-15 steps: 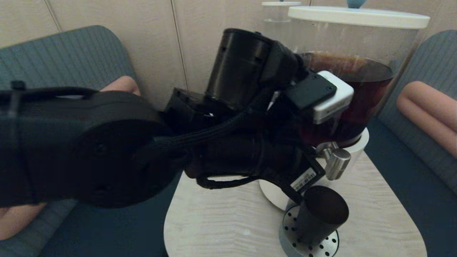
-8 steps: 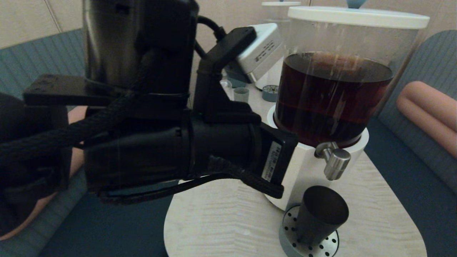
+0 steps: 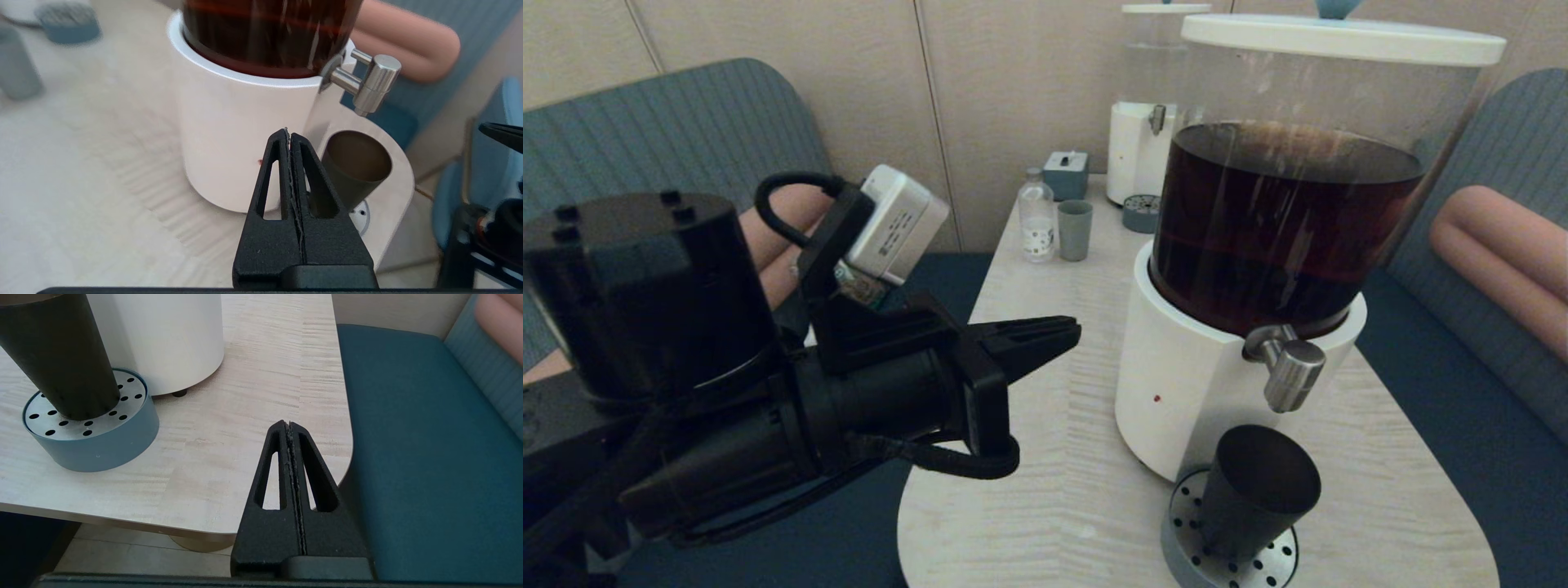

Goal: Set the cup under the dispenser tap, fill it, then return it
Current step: Place the cup next to the water dispenser

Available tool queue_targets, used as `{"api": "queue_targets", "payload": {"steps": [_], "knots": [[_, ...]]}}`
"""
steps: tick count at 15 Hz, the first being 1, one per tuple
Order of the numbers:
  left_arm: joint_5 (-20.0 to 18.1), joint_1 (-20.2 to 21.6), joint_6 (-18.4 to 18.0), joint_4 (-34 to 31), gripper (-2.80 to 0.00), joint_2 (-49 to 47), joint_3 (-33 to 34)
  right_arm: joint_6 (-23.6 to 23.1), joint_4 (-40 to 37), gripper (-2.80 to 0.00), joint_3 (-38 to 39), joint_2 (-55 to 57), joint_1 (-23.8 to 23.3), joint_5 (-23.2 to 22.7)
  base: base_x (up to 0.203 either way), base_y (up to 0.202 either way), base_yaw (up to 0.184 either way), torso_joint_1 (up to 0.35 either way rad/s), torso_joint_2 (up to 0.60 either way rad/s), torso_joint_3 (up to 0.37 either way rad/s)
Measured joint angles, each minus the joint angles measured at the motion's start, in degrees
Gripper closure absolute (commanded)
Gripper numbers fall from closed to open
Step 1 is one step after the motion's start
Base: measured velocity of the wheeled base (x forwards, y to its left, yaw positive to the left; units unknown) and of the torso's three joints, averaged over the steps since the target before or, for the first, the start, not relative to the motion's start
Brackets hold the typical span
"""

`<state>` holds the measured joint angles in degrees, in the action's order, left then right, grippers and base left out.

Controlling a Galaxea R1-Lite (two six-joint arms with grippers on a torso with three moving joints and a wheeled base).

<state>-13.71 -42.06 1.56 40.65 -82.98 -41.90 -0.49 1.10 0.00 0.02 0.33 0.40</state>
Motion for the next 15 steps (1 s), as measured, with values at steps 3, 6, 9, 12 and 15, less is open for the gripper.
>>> {"api": "queue_targets", "payload": {"steps": [3, 6, 9, 12, 15], "knots": [[0.63, 1.09, 0.45, 6.01, 0.00, 1.39, 4.33, -0.02, 0.02, 0.00, 0.00, 0.00, 0.00, -0.01, 0.000, 0.000, 0.000, 0.000, 0.00, 0.000], [0.71, 2.23, 0.52, 8.39, 0.00, 2.00, 8.39, -0.01, 0.02, 0.00, 0.00, 0.00, 0.00, 0.00, 0.000, 0.000, 0.000, 0.000, 0.00, 0.000], [0.69, 2.54, 1.12, 12.09, 0.00, 1.68, 14.12, -0.02, 0.02, 0.00, 0.00, 0.00, 0.00, -0.04, 0.000, 0.000, 0.000, 0.000, 0.00, 0.000], [0.41, 2.37, 2.00, 17.45, -2.80, -0.19, 18.16, -0.03, 0.01, 0.00, 0.00, 0.00, -0.01, 0.00, 0.000, 0.000, 0.000, 0.000, 0.00, 0.000], [-1.64, 2.38, 1.92, 18.91, -2.80, -3.16, 19.56, -0.02, 0.02, 0.00, 0.00, 0.00, 0.00, -0.02, 0.000, 0.000, 0.000, 0.000, 0.00, 0.000]]}}
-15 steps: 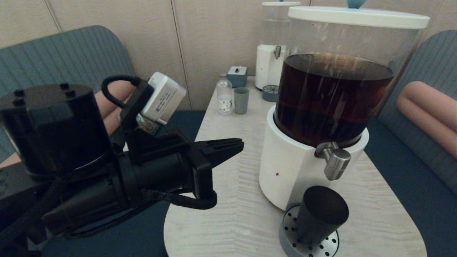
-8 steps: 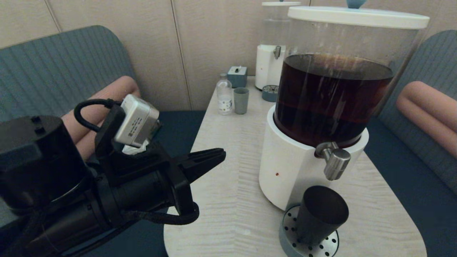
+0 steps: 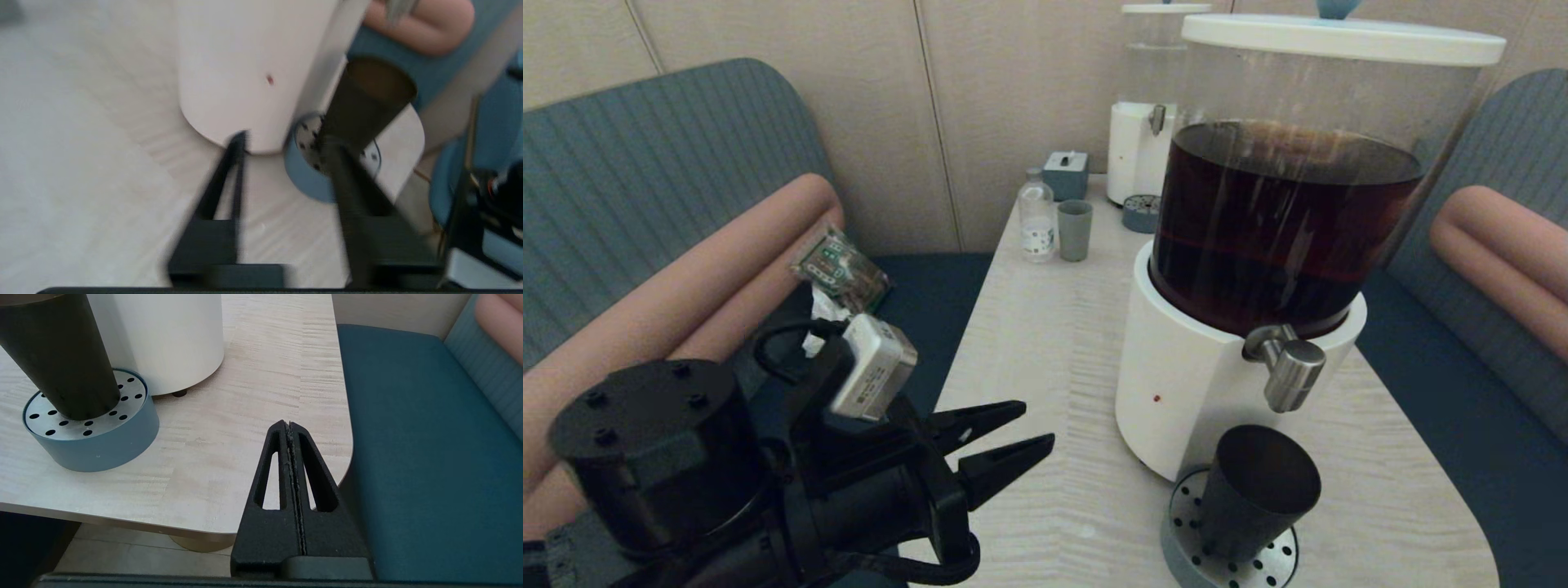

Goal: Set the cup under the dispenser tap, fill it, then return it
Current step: Place the cup next to the water dispenser

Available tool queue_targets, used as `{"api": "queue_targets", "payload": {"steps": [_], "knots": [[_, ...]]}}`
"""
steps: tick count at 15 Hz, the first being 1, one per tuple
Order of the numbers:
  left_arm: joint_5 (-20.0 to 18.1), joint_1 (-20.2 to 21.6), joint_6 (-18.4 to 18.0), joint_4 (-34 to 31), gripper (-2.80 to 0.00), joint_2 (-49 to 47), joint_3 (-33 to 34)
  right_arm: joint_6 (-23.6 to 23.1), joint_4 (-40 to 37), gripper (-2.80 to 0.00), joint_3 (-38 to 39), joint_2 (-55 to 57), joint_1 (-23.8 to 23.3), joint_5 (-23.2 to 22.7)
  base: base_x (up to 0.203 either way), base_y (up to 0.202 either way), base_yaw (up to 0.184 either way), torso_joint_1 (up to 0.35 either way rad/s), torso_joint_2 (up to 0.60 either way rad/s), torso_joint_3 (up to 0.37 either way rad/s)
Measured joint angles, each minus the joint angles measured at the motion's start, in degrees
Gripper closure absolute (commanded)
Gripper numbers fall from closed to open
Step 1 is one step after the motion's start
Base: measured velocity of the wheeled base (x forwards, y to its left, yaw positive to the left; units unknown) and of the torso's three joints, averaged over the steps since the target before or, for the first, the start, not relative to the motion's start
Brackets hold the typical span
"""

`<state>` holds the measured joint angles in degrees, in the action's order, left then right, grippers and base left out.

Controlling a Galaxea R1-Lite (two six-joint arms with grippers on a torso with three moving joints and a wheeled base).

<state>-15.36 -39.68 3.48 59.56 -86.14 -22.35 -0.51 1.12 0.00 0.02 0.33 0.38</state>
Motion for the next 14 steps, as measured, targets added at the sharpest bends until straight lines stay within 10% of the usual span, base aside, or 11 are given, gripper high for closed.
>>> {"api": "queue_targets", "payload": {"steps": [7, 14], "knots": [[-1.74, 0.21, -10.65, 4.41, -2.80, -10.24, 0.32, 0.00, 0.00, 0.00, 0.00, 0.00, -0.02, 0.00, 0.000, 0.000, 0.000, 0.000, 0.00, 0.000], [-9.92, 0.07, -10.53, 11.49, -2.80, -19.27, -5.19, 0.00, 0.01, 0.00, 0.00, 0.00, -0.01, -0.01, 0.000, 0.000, 0.000, 0.000, 0.00, 0.000]]}}
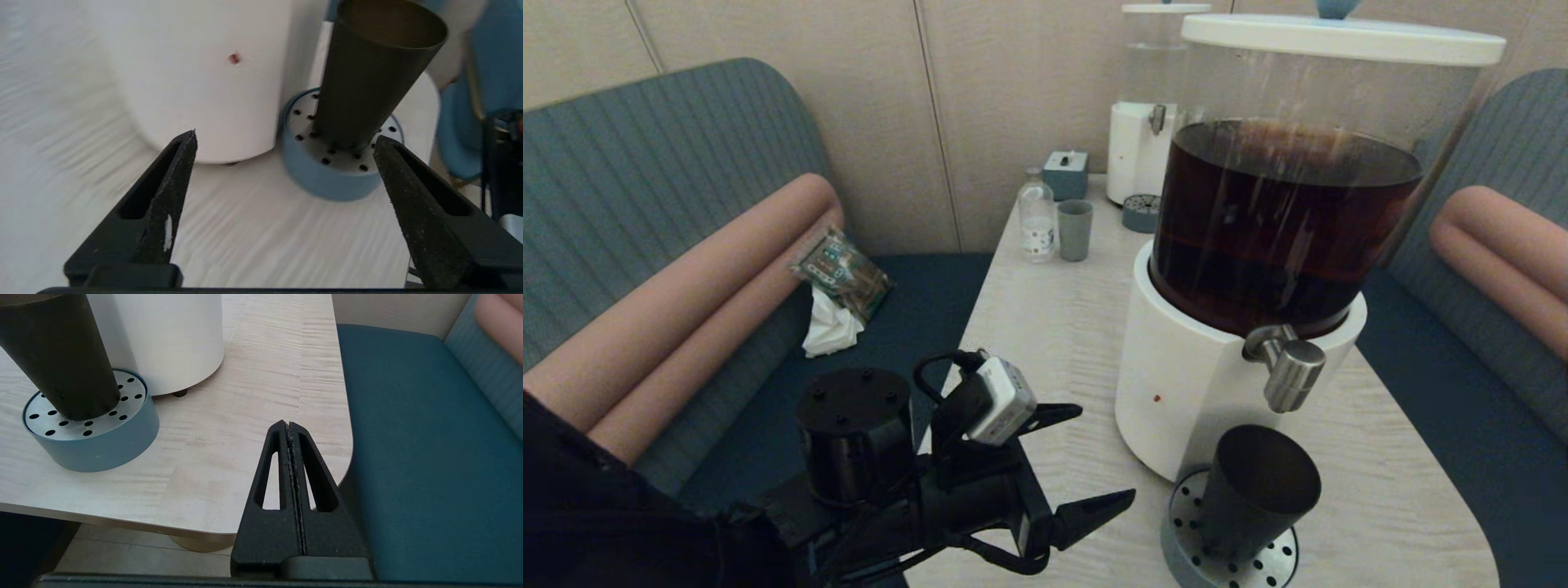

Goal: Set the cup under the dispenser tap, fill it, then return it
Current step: Place the cup next to the water dispenser

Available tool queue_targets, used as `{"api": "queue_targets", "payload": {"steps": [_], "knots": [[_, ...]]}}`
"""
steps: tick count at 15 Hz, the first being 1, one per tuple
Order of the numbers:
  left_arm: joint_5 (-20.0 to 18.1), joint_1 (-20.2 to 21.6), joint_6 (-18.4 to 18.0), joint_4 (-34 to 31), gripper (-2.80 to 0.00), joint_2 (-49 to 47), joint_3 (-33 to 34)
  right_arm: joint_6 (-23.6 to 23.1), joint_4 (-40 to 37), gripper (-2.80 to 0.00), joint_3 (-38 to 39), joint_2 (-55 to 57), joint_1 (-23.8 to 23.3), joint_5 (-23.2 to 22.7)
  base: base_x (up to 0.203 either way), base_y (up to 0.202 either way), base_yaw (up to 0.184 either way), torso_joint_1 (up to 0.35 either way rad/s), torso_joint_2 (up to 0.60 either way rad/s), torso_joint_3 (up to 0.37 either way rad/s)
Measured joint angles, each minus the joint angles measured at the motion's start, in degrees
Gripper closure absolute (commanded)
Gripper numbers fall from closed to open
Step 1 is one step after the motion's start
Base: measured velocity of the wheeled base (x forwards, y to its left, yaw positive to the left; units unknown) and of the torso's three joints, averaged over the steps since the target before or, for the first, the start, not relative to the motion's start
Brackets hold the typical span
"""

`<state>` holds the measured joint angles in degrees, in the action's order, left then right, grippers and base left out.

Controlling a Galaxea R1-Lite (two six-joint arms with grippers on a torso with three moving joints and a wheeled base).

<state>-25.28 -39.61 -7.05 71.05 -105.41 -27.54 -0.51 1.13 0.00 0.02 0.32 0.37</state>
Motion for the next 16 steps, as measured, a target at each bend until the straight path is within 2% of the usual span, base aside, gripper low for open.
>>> {"api": "queue_targets", "payload": {"steps": [9, 16], "knots": [[-3.71, -1.10, -1.11, 0.81, -2.80, -7.08, -5.56, 0.00, -0.01, 0.00, 0.00, 0.00, 0.01, 0.04, 0.000, 0.000, 0.000, 0.000, 0.00, 0.000], [-3.84, -4.28, -1.07, 0.89, -2.80, -9.38, -6.99, 0.00, -0.02, 0.00, 0.00, 0.00, 0.01, 0.04, 0.000, 0.000, 0.000, 0.000, 0.00, 0.000]]}}
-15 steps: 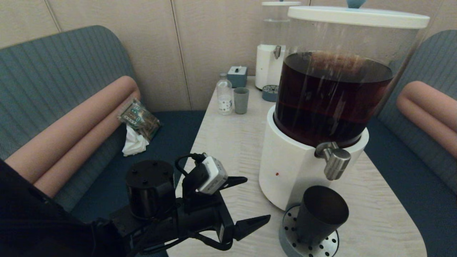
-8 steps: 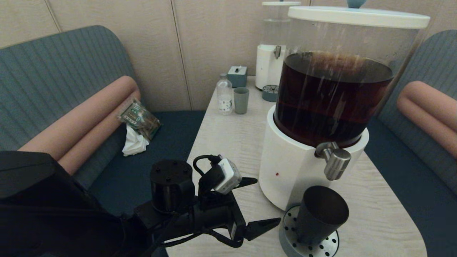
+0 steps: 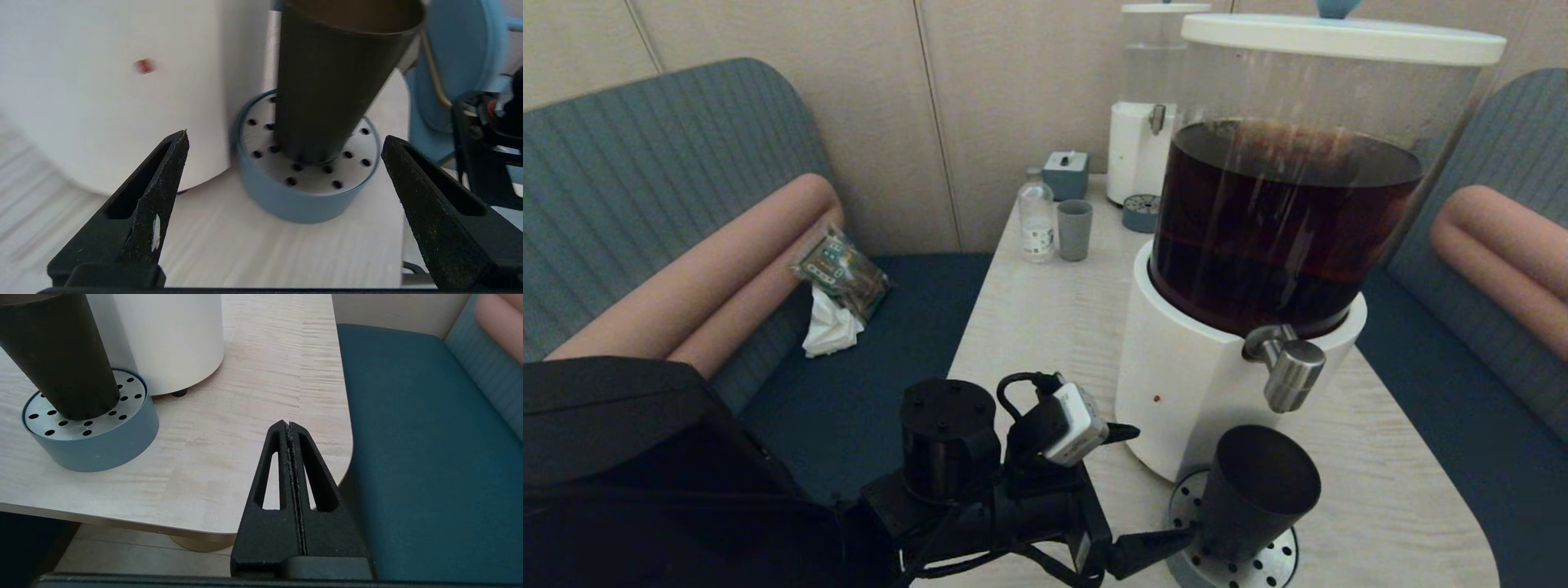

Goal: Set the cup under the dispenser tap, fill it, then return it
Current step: Place the cup next to the water dispenser

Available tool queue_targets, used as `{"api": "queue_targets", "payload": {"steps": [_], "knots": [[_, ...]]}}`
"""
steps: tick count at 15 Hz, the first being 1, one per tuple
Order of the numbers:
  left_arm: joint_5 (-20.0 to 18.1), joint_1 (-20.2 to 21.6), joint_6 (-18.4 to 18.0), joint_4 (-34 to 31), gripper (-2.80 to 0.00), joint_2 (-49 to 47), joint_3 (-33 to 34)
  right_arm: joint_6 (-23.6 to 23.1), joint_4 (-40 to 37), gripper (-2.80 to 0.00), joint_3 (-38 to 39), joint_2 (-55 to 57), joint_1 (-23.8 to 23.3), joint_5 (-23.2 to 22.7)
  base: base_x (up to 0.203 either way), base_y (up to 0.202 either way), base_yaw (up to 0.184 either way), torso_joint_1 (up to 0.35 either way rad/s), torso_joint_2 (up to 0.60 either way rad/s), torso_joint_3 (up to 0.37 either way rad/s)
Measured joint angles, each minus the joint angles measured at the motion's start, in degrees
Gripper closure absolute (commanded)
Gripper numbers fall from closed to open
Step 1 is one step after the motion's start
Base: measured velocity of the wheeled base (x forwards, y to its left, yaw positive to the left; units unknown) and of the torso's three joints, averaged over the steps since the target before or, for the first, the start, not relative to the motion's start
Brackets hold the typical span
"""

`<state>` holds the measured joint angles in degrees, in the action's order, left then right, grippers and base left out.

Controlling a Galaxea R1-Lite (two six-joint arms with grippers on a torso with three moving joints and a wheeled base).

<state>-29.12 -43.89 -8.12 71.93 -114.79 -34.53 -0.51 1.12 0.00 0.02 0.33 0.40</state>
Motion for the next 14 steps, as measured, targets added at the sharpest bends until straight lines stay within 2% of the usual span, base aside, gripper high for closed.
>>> {"api": "queue_targets", "payload": {"steps": [6, 14], "knots": [[0.72, -1.69, 1.03, 0.00, -2.80, -2.59, -3.27, 0.02, 0.00, 0.00, 0.00, 0.00, 0.00, -0.06, 0.000, 0.000, 0.000, 0.000, 0.00, 0.000], [1.92, -2.10, 0.49, -0.04, -2.80, -5.88, -6.76, 0.02, 0.01, 0.00, 0.00, 0.00, 0.00, -0.02, 0.000, 0.000, 0.000, 0.000, 0.00, 0.000]]}}
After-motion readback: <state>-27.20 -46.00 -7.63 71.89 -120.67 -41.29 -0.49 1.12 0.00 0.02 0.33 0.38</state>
